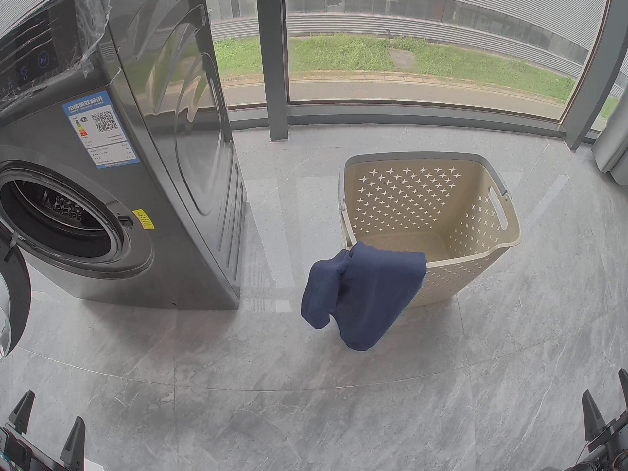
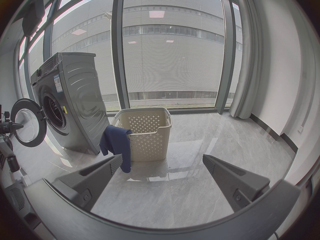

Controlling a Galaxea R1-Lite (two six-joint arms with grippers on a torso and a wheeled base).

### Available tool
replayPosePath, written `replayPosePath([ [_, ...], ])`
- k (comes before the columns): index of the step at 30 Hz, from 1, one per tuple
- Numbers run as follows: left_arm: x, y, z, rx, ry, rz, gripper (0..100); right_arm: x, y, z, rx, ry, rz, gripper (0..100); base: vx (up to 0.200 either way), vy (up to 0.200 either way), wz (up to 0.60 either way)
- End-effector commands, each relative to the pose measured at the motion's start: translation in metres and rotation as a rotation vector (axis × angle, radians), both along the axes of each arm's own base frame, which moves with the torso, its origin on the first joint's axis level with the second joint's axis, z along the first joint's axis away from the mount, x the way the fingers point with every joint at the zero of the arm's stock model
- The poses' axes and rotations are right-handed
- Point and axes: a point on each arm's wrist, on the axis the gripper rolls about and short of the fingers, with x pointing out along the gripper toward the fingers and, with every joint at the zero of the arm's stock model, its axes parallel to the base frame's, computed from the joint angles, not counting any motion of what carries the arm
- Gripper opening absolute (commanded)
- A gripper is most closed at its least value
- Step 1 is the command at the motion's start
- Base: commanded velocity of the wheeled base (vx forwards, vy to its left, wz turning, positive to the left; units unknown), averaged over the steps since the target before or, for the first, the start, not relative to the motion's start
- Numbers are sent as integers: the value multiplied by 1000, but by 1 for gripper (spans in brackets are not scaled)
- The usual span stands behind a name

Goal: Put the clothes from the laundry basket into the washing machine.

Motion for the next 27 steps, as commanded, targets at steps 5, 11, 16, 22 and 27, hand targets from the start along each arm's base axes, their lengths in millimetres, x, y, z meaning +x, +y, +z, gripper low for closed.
replayPosePath([
  [5,0,0,-5,0,6,0,100,0,0,-5,2,0,-1,100,0,-200,0],
  [11,0,0,-5,0,6,0,100,0,0,-5,0,0,-1,100,0,-200,0],
  [16,0,0,-5,0,6,0,100,0,0,-5,-7,0,2,100,0,0,0],
  [22,0,0,-5,0,6,0,100,0,0,-5,-11,0,6,100,33,0,0],
  [27,0,0,-5,0,6,0,100,0,1,-4,-8,-6,26,100,200,0,0],
])
